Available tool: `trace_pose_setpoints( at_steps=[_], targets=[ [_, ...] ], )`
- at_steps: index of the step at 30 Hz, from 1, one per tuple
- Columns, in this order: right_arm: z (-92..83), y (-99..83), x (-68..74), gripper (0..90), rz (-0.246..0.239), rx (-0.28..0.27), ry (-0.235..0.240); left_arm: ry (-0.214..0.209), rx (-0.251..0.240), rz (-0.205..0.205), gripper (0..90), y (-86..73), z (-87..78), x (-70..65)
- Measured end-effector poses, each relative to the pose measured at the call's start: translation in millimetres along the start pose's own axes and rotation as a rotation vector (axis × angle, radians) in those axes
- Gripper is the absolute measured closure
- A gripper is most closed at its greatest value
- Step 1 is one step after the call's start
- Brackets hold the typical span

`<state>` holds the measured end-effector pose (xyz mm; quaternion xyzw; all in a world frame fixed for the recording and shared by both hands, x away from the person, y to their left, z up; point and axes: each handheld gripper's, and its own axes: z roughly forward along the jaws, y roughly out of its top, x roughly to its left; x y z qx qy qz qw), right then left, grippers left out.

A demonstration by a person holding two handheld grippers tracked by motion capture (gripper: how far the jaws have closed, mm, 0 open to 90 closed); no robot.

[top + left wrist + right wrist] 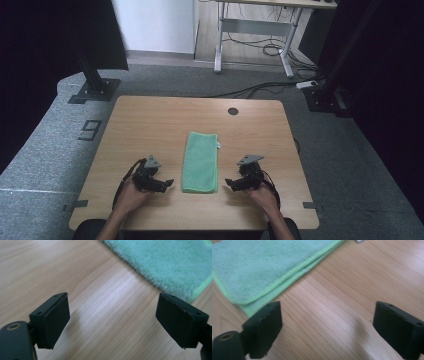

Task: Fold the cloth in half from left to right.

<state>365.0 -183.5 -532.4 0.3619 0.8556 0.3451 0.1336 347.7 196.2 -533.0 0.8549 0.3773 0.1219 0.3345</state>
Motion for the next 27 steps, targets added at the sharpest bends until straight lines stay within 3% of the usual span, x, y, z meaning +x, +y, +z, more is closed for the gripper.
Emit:
trace_pose_setpoints(
  at_steps=[4,13,18,22,27],
  targets=[
    [-2.4,-6.9,-2.5,0.8,0.005,0.014,-0.027,0.011,0.007,0.003,9.1,-8.1,-1.4,2.9],
    [-3.9,-22.1,-9.1,0.0,0.031,0.026,-0.055,0.022,0.018,0.013,0.9,-15.2,4.8,8.0],
    [0.0,-27.7,-11.7,0.0,0.015,0.01,-0.072,0.032,0.006,0.018,0.0,-16.7,6.1,7.8],
    [0.4,-32.5,-15.7,0.0,0.042,-0.025,-0.061,0.033,0.006,0.016,0.0,-16.6,6.2,7.7],
    [0.6,-34.2,-16.6,0.0,0.034,-0.039,-0.054,0.036,0.007,0.014,0.0,-16.5,6.3,7.4]
  ],
)
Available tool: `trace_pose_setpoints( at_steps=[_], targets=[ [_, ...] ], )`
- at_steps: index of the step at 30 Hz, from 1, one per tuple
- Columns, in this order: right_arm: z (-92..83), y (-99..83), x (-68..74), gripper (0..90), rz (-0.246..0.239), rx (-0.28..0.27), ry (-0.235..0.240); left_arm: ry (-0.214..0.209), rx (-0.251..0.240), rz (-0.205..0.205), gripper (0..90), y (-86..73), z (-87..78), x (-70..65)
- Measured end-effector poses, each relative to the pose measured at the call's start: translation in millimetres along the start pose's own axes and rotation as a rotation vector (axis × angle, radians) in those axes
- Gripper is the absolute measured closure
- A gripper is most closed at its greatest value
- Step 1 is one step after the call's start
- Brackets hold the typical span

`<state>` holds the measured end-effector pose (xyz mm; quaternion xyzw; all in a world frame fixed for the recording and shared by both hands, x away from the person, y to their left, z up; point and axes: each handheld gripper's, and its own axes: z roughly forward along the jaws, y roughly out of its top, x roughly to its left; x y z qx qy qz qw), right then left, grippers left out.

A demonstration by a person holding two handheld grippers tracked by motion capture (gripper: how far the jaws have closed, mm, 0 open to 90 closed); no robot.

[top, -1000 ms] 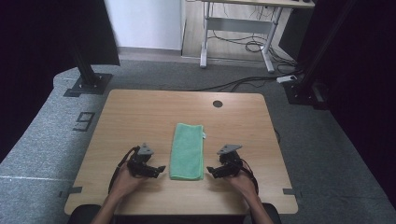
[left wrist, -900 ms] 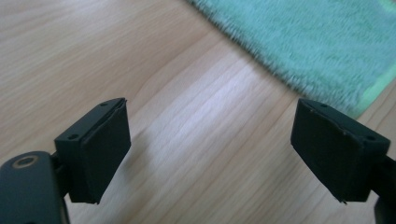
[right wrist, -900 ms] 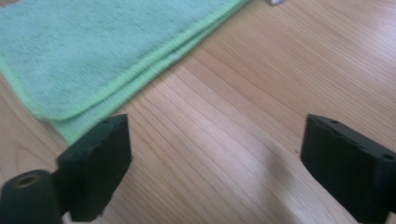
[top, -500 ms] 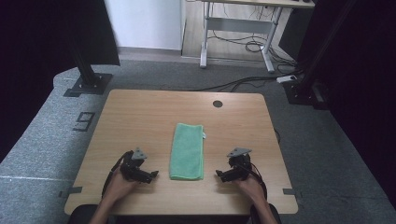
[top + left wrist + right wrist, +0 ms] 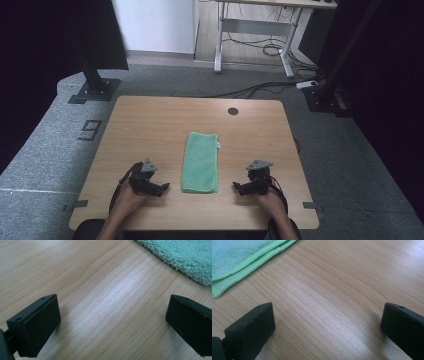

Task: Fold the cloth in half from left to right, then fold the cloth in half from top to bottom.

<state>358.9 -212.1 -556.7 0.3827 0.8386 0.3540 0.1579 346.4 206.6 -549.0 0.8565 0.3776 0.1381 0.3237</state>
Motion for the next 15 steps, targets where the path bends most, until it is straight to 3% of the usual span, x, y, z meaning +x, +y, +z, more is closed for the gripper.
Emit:
trace_pose_setpoints(
  at_steps=[15],
  targets=[
    [1.1,1.0,0.7,0.0,0.01,-0.001,-0.009,0.008,-0.002,-0.007,0.0,2.3,2.1,-0.1]
  ],
)
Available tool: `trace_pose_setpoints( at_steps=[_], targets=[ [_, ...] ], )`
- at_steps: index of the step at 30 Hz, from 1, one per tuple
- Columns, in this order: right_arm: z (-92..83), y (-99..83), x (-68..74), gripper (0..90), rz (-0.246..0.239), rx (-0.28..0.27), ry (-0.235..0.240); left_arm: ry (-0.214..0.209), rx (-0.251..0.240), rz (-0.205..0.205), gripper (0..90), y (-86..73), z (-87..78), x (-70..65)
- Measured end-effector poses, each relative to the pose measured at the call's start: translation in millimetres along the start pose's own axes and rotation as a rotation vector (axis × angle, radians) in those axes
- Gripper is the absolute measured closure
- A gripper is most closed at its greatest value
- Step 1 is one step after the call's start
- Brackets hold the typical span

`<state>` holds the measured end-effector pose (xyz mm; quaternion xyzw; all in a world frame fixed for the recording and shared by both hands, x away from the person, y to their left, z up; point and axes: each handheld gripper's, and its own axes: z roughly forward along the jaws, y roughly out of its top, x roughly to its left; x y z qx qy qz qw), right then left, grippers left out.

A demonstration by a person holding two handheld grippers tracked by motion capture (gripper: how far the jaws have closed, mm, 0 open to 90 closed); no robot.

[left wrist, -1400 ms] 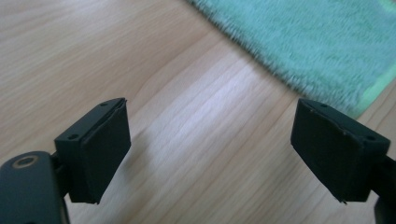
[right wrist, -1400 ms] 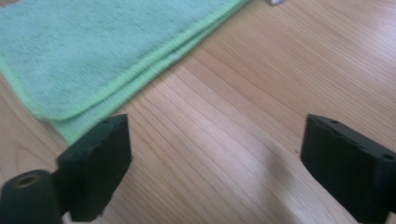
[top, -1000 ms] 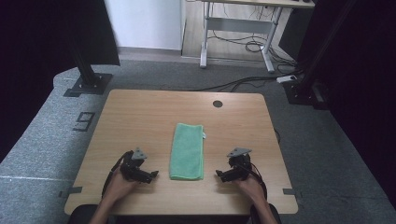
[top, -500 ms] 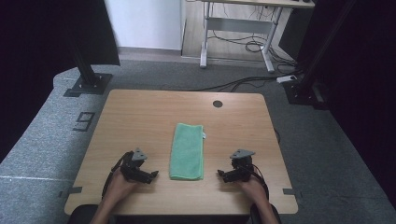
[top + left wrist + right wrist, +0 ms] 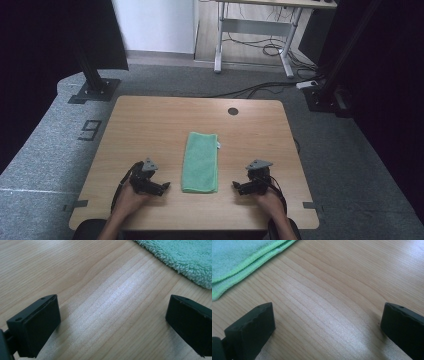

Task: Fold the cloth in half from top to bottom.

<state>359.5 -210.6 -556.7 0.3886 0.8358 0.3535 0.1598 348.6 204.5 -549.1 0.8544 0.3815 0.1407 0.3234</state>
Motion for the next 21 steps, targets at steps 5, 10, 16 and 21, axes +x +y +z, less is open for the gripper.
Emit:
trace_pose_setpoints(
  at_steps=[5,10,16,21],
  targets=[
    [0.2,0.2,0.0,0.0,0.002,-0.001,-0.002,-0.006,0.0,0.006,0.0,0.8,0.6,-0.1],
    [0.5,1.8,0.0,0.0,0.005,0.009,0.0,-0.008,0.0,0.009,0.0,1.3,1.1,-0.1],
    [2.5,10.1,12.5,0.0,0.009,0.006,0.014,-0.008,0.0,0.008,0.0,1.7,1.5,0.1],
    [3.6,19.3,24.4,0.0,0.013,-0.019,0.029,-0.006,0.0,0.004,0.0,2.2,2.0,0.3]
  ],
)
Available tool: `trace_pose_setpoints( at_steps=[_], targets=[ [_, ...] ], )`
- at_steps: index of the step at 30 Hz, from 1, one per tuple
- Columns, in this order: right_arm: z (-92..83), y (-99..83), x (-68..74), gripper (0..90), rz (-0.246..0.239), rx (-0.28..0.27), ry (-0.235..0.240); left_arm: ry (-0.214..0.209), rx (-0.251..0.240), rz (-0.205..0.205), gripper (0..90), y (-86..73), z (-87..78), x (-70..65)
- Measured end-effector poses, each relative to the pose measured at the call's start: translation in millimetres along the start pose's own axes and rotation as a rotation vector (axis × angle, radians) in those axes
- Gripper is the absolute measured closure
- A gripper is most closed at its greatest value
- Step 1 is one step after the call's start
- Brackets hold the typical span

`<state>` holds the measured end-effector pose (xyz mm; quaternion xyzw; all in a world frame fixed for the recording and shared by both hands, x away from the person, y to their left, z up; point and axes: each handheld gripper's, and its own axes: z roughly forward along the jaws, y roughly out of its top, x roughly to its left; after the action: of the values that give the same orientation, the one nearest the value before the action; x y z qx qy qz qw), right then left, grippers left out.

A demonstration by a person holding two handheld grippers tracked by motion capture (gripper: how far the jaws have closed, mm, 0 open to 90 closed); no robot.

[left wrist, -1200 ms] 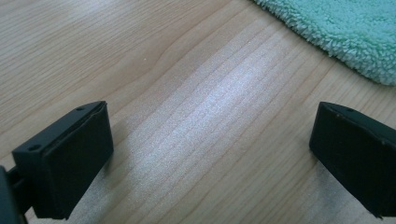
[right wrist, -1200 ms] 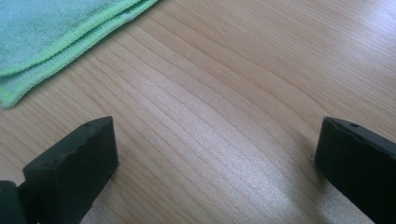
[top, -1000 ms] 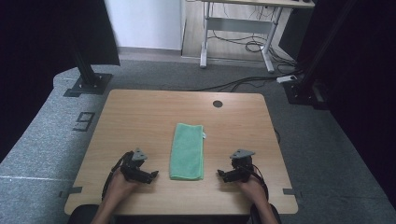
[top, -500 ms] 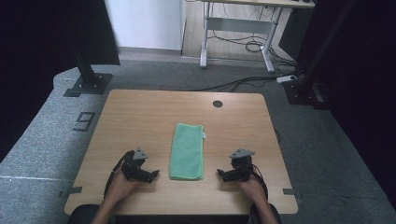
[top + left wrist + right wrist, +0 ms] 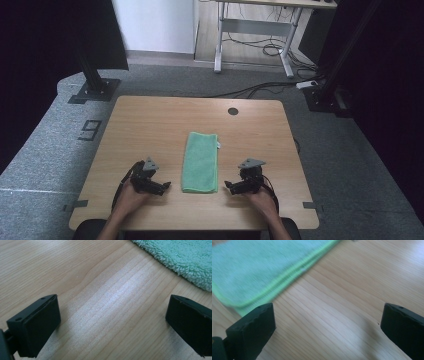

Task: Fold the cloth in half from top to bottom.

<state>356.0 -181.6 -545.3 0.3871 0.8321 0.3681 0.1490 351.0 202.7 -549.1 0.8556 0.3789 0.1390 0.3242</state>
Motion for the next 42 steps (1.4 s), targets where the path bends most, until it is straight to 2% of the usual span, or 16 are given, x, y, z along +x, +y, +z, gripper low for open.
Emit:
trace_pose_setpoints(
  at_steps=[7,12,17,20,27,30,36,40,42],
  targets=[
    [10.9,17.0,19.6,0.0,-0.006,-0.033,0.023,0.001,0.0,-0.002,0.0,0.5,0.4,0.2],
    [16.0,22.0,25.5,0.3,0.0,-0.037,0.029,0.006,0.001,-0.005,0.0,1.8,1.5,-0.7],
    [26.4,24.8,34.1,0.4,-0.017,-0.017,0.016,0.005,0.002,-0.001,0.0,3.7,3.1,-2.7],
    [33.5,22.1,35.3,1.0,-0.044,0.027,-0.017,0.001,0.0,-0.001,0.0,4.4,3.8,-3.7],
    [33.6,18.6,34.2,1.4,-0.027,0.035,0.004,0.005,0.011,-0.007,0.0,6.9,4.6,-4.5],
    [31.3,16.9,36.0,2.0,-0.032,0.038,0.006,0.012,0.017,-0.003,0.0,12.7,4.5,-5.2],
    [25.4,10.9,41.7,2.0,-0.043,0.038,0.011,0.008,-0.042,-0.016,0.0,33.4,2.4,-6.4],
    [20.3,5.5,44.8,2.0,-0.053,0.035,0.021,0.004,-0.053,-0.003,0.0,51.7,13.1,-9.5],
    [19.0,4.1,45.6,2.0,-0.05,0.034,0.023,0.004,-0.057,-0.005,0.0,55.3,16.7,-10.0]
  ],
)
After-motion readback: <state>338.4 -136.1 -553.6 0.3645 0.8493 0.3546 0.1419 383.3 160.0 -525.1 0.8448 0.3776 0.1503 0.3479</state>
